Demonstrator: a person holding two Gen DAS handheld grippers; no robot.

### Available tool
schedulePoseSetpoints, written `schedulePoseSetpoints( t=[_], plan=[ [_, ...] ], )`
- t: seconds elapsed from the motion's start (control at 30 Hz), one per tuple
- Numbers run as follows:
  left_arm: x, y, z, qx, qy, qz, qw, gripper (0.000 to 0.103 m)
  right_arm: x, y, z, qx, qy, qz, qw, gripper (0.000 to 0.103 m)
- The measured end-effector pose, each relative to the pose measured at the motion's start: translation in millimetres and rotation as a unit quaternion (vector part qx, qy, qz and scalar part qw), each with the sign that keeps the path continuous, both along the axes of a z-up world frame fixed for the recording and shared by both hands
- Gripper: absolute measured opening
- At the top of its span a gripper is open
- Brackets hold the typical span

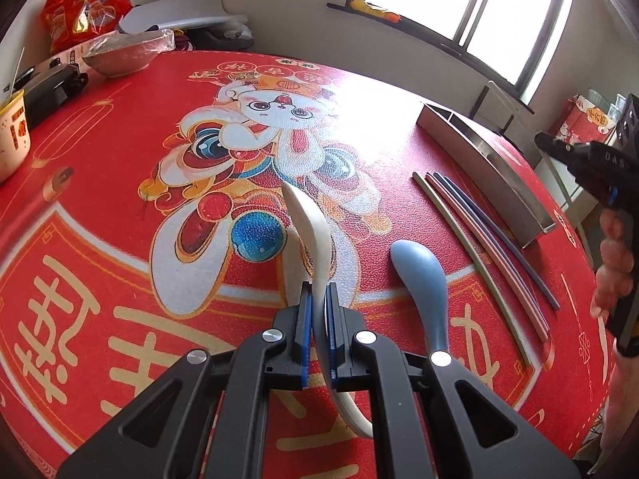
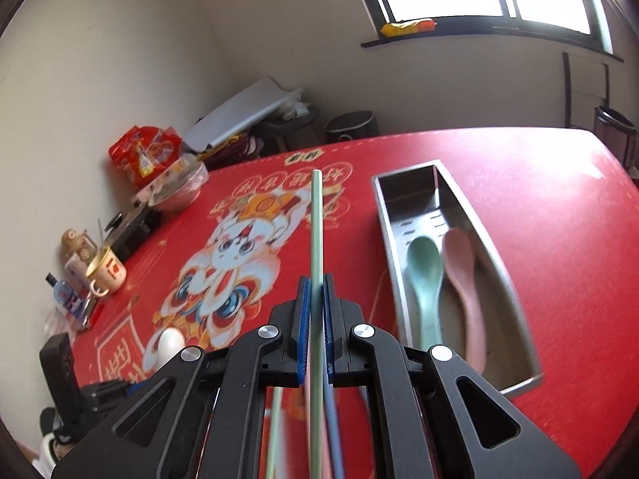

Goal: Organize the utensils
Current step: 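Carry the light green chopstick into the steel tray and open the right tool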

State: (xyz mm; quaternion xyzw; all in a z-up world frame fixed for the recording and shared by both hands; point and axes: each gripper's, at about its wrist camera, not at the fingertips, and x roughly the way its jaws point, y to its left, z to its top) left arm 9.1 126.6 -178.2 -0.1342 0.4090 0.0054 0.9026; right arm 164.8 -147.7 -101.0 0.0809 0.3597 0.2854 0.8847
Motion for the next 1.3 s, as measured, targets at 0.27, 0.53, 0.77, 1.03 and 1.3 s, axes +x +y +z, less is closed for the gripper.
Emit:
schedulePoseSetpoints(
  t=[0.27,0.53,0.77,1.03,1.3],
  plan=[
    [1.2,0.3,-0.6,-0.002,0.001,0.000,1.0000,0.007,79.9,-13.6,-22.3,-0.056,0.033,-0.046,0.997,0.006],
    [1.0,0.1,-0.9,-0.001,0.002,0.000,1.0000,0.007,103.2,-10.6,-55.4,-0.042,0.101,-0.042,0.993,0.006],
    [1.1,-0.1,-0.8,0.000,0.002,0.000,1.0000,0.007,105.4,-1.5,-63.7,-0.027,0.125,-0.028,0.991,0.006],
    [1.5,0.0,0.0,0.004,0.002,0.000,1.0000,0.007,99.3,-8.6,-62.4,-0.014,0.125,-0.029,0.992,0.007],
    [1.3,-2.2,1.0,0.013,0.004,0.002,0.9999,0.007,54.6,-27.3,-42.8,-0.025,0.050,-0.032,0.998,0.009]
  ],
)
